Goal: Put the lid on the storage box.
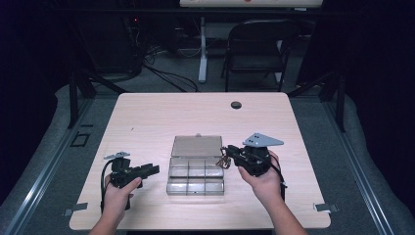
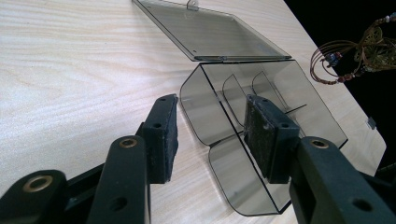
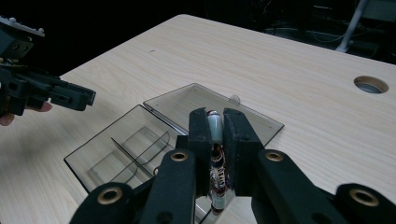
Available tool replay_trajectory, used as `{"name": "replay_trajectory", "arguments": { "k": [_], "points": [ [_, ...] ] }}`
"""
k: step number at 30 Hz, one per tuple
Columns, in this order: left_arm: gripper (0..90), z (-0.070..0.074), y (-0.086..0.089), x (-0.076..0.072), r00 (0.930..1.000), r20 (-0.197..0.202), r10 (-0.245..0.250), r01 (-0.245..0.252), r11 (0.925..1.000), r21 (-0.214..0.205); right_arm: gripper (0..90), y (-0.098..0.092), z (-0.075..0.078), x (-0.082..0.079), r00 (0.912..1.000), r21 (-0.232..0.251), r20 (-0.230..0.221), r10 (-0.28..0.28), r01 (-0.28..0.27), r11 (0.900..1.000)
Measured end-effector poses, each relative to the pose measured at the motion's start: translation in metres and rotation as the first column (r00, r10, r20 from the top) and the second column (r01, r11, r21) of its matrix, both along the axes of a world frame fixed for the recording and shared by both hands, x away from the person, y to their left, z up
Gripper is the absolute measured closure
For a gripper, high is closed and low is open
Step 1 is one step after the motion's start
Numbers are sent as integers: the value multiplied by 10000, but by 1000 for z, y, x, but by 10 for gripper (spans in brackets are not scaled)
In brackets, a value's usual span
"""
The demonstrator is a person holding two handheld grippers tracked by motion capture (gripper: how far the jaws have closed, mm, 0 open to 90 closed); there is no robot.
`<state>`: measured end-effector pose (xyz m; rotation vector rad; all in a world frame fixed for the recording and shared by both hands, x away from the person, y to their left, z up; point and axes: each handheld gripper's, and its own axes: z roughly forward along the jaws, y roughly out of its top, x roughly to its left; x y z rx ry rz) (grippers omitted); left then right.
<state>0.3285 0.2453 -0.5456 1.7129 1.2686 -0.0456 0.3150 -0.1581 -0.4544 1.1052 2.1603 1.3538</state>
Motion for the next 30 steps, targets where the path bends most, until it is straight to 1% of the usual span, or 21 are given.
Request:
{"name": "replay_trajectory", "arguments": {
  "k": [3, 6, 9, 10, 11, 14, 15, 18, 19, 20, 21, 22, 23, 26, 27, 30],
  "points": [
    [550, 0, 0, 0, 10000, 21, 58, -58, 10000, -63, 822, 9, -1, 1, 9999, -25, -21, 166, -166, 9999],
    [550, 0, 1, 0, 10000, 20, 57, -57, 10000, -46, 822, 13, -2, 2, 9997, -14, -2, 249, -249, 9997],
    [550, 0, 1, 0, 10000, 27, 29, -29, 10000, -17, 822, 22, -3, 3, 9992, -62, -53, 407, -407, 9992],
    [550, 0, 1, 0, 10000, 27, 29, -29, 10000, -17, 822, 22, -3, 3, 9992, -62, -53, 407, -407, 9992],
    [550, 0, 1, 0, 10000, 27, 23, -23, 10000, -24, 822, 27, -5, 4, 9987, -76, -66, 497, -498, 9987],
    [550, 0, 1, 0, 10000, 22, 19, -19, 10000, -24, 822, 32, -7, 5, 9981, -118, -144, 593, -595, 9982],
    [550, 0, 1, 0, 10000, 25, 27, -27, 10000, -19, 822, 38, -8, 6, 9976, -103, -179, 672, -674, 9977],
    [550, 0, 1, 1, 10000, 19, 29, -29, 10000, -22, 822, 43, -10, 7, 9969, -122, -198, 766, -768, 9970],
    [551, -1, 1, 1, 10000, 16, 31, -31, 10000, -27, 822, 48, -12, 8, 9960, -101, -220, 862, -864, 9962],
    [550, -1, 1, 1, 10000, 16, 31, -31, 10000, -27, 822, 48, -12, 8, 9960, -101, -220, 862, -864, 9962],
    [550, 0, 2, 1, 10000, 17, 30, -30, 10000, -23, 822, 53, -13, 9, 9954, -116, -236, 933, -936, 9955],
    [550, 0, 2, 1, 10000, 17, 30, -30, 10000, -23, 822, 53, -13, 9, 9954, -116, -236, 933, -936, 9955],
    [550, 0, 2, 0, 10000, 25, 43, -43, 10000, -39, 822, 58, -13, 10, 9948, -71, -235, 991, -993, 9950],
    [550, 0, 2, 0, 10000, 11, 9, -8, 10000, -33, 822, 65, -15, 12, 9940, -2, -283, 1061, -1061, 9944],
    [550, 0, 2, 0, 10000, 17, 55, -55, 10000, -61, 822, 67, -15, 13, 9935, -55, -349, 1085, -1088, 9941],
    [550, 0, 2, 1, 10000, 25, 74, -74, 10000, -44, 822, 71, -16, 14, 9928, -97, -339, 1150, -1154, 9933]
  ]
}}
